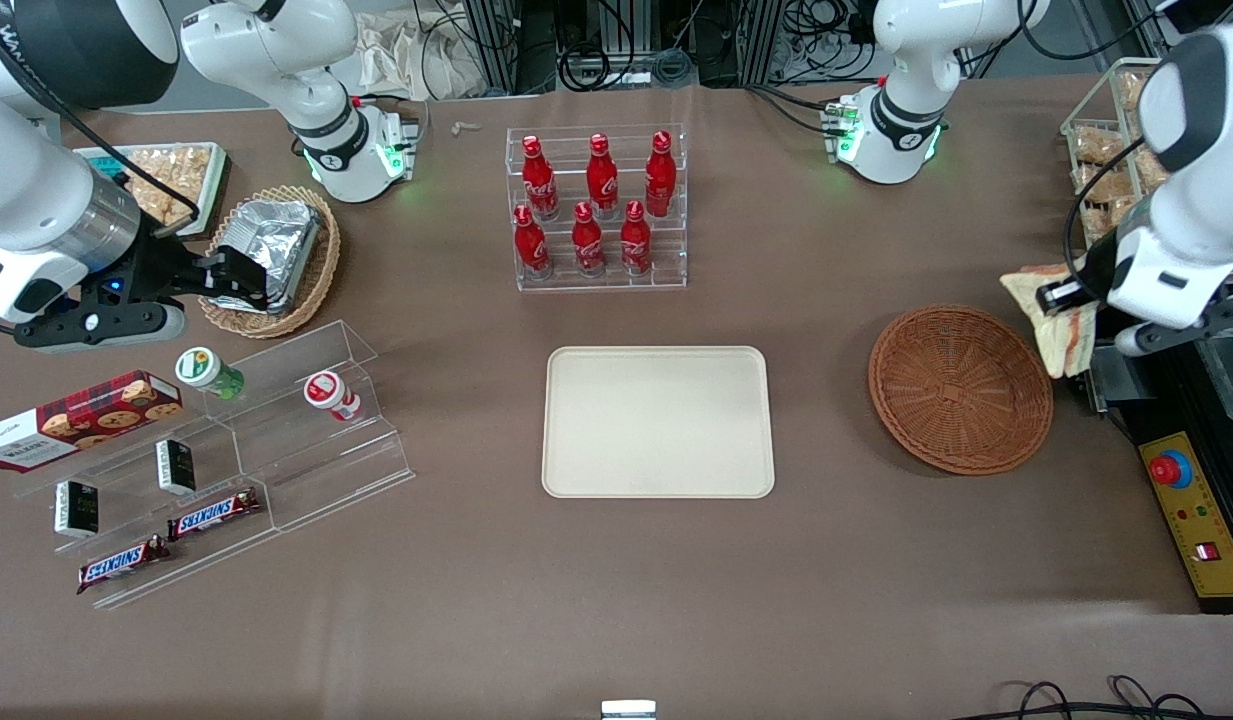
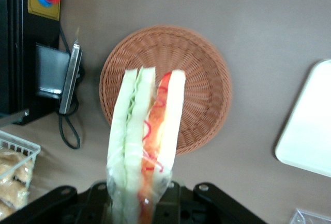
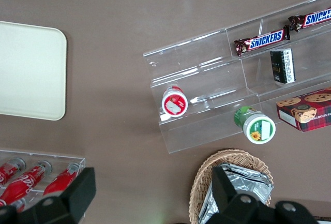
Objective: Place sandwich from basket to tray
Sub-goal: 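Lift the sandwich out of the basket with the left gripper, then carry the sandwich over the cream tray and lower it onto it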
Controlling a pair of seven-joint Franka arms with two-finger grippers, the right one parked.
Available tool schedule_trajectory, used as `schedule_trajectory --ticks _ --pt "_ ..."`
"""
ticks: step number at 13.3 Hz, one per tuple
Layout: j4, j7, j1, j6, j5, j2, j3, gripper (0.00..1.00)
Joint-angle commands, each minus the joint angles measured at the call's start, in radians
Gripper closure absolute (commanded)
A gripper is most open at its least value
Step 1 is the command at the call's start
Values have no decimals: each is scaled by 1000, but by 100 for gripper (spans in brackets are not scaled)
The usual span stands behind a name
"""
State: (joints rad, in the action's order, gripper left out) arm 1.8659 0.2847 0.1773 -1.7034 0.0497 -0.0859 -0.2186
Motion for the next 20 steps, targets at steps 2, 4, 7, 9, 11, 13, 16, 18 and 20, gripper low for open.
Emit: schedule_trajectory --ticks 2,4,7,9,11,13,16,18,20 --pt "-76 52 1 28 -16 60 -168 100" --pt "-64 115 1 -2 -10 112 -278 100" --pt "-1 233 -1 -171 4 211 -393 100" --pt "22 284 -36 -270 85 309 -421 100" --pt "24 297 -80 -384 136 417 -421 100" --pt "19 310 -94 -505 205 521 -421 100" --pt "12 364 -116 -610 323 635 -420 100" --pt "-13 427 -121 -651 428 711 -420 100" --pt "-33 525 -139 -651 534 762 -418 98"
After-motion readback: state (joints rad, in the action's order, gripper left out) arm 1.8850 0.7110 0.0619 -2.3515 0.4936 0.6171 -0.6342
